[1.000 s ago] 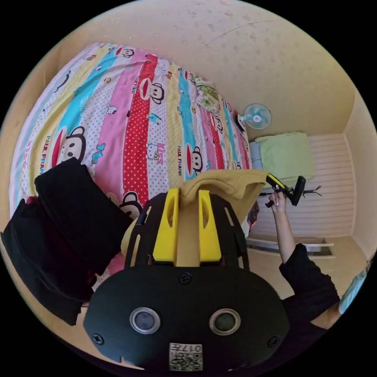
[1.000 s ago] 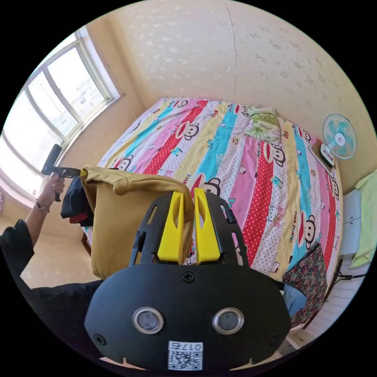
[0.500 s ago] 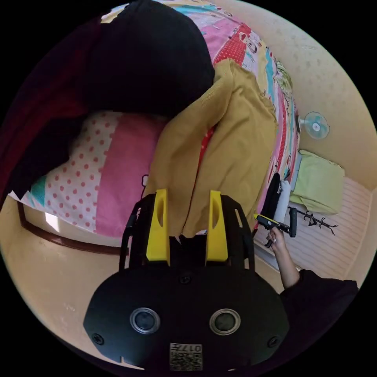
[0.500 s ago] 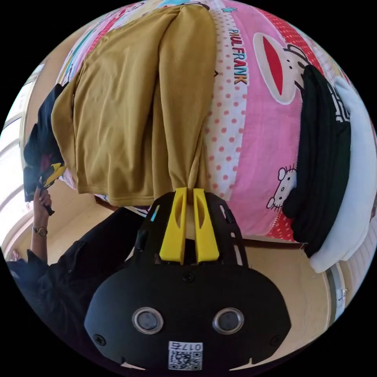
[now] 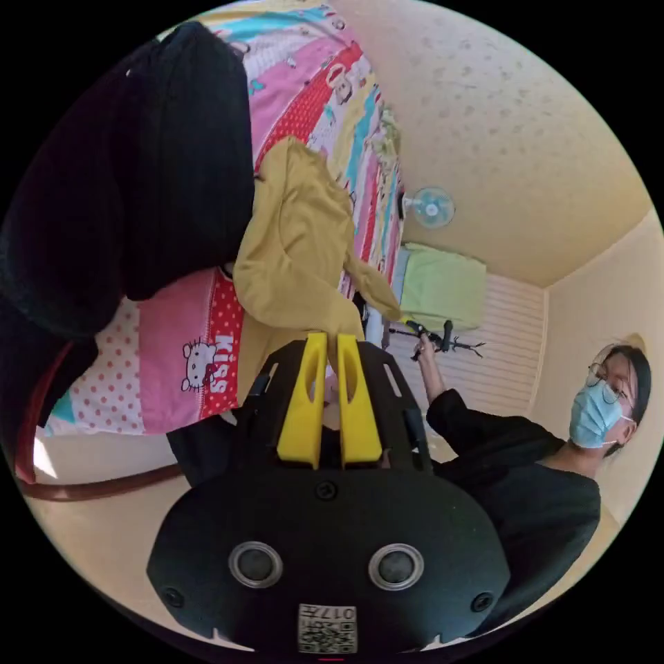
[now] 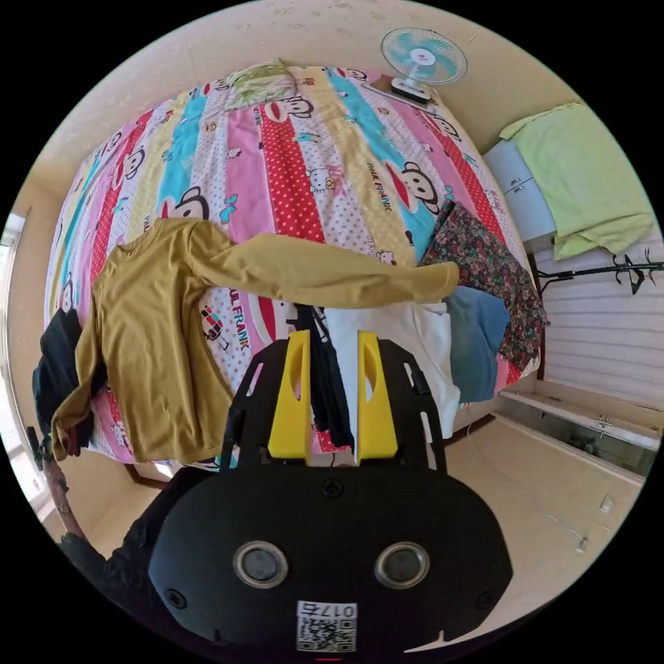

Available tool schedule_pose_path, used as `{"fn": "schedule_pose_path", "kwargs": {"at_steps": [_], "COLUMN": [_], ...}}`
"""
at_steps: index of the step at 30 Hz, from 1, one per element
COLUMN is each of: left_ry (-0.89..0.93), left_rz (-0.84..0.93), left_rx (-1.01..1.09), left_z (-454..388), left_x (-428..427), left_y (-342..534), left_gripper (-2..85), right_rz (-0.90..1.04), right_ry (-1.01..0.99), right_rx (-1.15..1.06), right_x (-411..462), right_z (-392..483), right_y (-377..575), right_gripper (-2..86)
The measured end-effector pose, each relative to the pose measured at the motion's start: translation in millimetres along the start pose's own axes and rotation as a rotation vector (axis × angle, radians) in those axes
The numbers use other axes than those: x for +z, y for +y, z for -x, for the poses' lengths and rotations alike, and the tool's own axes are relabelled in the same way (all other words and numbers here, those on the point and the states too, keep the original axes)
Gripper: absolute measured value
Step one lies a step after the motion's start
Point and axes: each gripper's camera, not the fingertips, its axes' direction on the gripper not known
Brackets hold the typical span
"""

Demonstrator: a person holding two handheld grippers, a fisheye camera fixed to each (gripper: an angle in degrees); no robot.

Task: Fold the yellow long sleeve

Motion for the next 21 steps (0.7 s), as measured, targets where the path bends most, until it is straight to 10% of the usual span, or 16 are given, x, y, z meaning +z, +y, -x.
{"fn": "schedule_pose_path", "kwargs": {"at_steps": [5, 7, 12, 18, 21], "left_ry": [-0.333, -0.302, -0.073, -0.388, -0.225], "left_rz": [-0.667, -0.668, 0.024, 0.372, 0.544], "left_rx": [-0.216, -0.259, -0.297, -0.203, -0.219], "left_z": [-3.7, 11.0, 86.4, 118.6, 122.2], "left_x": [-138.2, -130.3, 35.3, 136.5, 131.1], "left_y": [76.6, 89.6, 51.0, 31.2, 35.5], "left_gripper": [4.9, 7.7, 13.4, 7.5, 2.7], "right_rz": [0.134, 0.202, 0.306, 0.382, 0.409], "right_ry": [-0.033, -0.079, -0.412, -0.326, -0.229], "right_rx": [-0.167, -0.150, 0.039, -0.229, -0.283], "right_x": [80.0, 112.6, 178.3, 192.3, 175.0], "right_z": [67.3, 81.8, 81.0, 94.9, 85.5], "right_y": [44.3, 59.4, 86.7, 96.0, 98.1], "right_gripper": [10.2, 10.2, 10.7, 4.8, 4.0]}}
